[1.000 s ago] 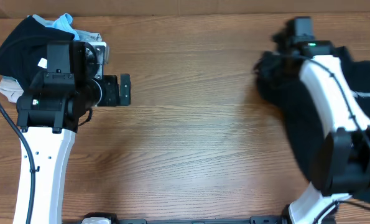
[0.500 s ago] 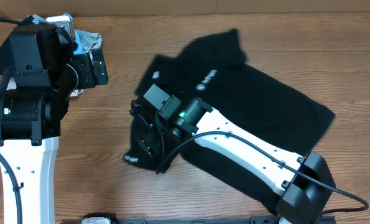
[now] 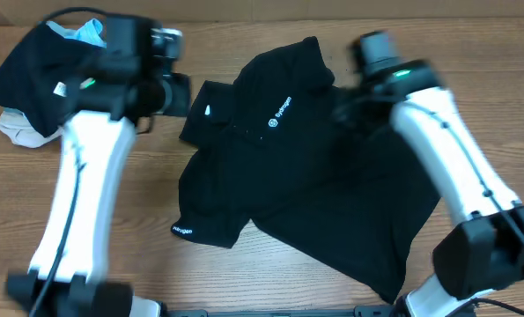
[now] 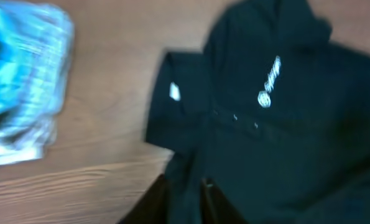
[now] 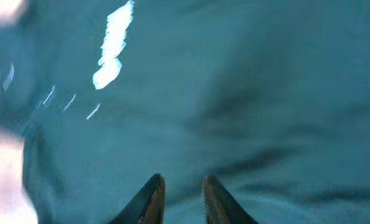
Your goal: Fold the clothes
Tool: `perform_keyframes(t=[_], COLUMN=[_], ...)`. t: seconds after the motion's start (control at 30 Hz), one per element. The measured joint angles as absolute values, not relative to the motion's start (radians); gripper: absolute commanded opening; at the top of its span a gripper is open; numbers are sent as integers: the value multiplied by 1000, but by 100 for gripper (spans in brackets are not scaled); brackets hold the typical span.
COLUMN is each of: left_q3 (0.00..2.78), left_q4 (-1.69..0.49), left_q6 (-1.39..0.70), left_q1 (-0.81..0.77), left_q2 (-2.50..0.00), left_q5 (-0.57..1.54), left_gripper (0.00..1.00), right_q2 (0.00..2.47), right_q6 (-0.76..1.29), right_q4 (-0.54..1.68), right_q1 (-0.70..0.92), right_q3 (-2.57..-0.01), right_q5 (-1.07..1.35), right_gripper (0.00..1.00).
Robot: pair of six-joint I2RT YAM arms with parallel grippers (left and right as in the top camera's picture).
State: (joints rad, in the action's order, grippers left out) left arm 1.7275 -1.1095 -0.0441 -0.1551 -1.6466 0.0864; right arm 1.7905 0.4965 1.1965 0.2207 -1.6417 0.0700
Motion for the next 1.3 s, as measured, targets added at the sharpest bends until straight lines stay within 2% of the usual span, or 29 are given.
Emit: perform_keyframes(t=[0.03,0.17,0.37,0.47,0.67,0.83,0.93,1.0,1.03,1.1,1.2,1.3], left_q3=[1728,1728,1728,1728,1728,1728,1728,1728,1728,1728,1728,1728], left_q4=[-1108,-1092,-1050,-1039,-1032,-1028,-1022,-1023,-1024,-1025,-1032,-1029], left_q6=[-45,-22,5,7,7,7,8,12,14,10,14,11], left_q1=[-171,-235,-316,-324,-321,-321,-321,-321,-321,-321,-321,-321], left_q2=[-1687,-1824,-1977,-2035,-2088,-2089,-2089,-2089,-2089,-2089,-2089,-2089], left_q5=[95,121,135,139,139,139,139,139,139,139,139,139], left_gripper=[4,4,4,4,4,7,15,30,44,59,74,78], right_q2=[1791,1810,1926,2013,2157,2201,2205,2212,2218,2234,2259,2279], right_q6=[508,537,551,562,572,579,607,629,638,651,635,588], right_q4=[1205,1216,1216,1201,1142,1074,1013,966,933,849,709,689], right_q1=[170,-22,-216,-293,-406,-432,-431,-430,-430,-430,-430,-432], right_q3=[-1642,-1642,-1642,-1642,-1642,-1641,-1641,-1644,-1649,-1660,-1674,-1704], right_q5=[70,67,65,64,63,64,64,65,67,75,81,86], right_gripper=[21,16,11,4,4,4,4,4,4,4,4,4])
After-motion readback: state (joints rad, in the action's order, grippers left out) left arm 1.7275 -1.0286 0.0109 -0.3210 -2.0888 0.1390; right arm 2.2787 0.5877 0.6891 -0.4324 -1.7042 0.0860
